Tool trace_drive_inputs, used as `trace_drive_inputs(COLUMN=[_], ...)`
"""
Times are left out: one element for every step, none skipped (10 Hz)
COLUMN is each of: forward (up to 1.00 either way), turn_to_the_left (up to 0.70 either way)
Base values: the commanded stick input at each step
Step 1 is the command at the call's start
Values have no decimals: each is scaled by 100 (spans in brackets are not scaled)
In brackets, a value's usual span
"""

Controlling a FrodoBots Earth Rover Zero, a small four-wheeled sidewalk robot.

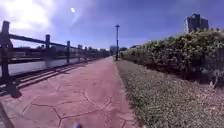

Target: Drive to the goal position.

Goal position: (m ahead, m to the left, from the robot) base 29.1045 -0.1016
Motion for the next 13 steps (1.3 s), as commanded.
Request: trace_drive_inputs(forward=[70,70,70,70,70,70,70,70,70,70,70,70,70], turn_to_the_left=[0,0,0,0,0,0,0,0,0,0,0,0,0])
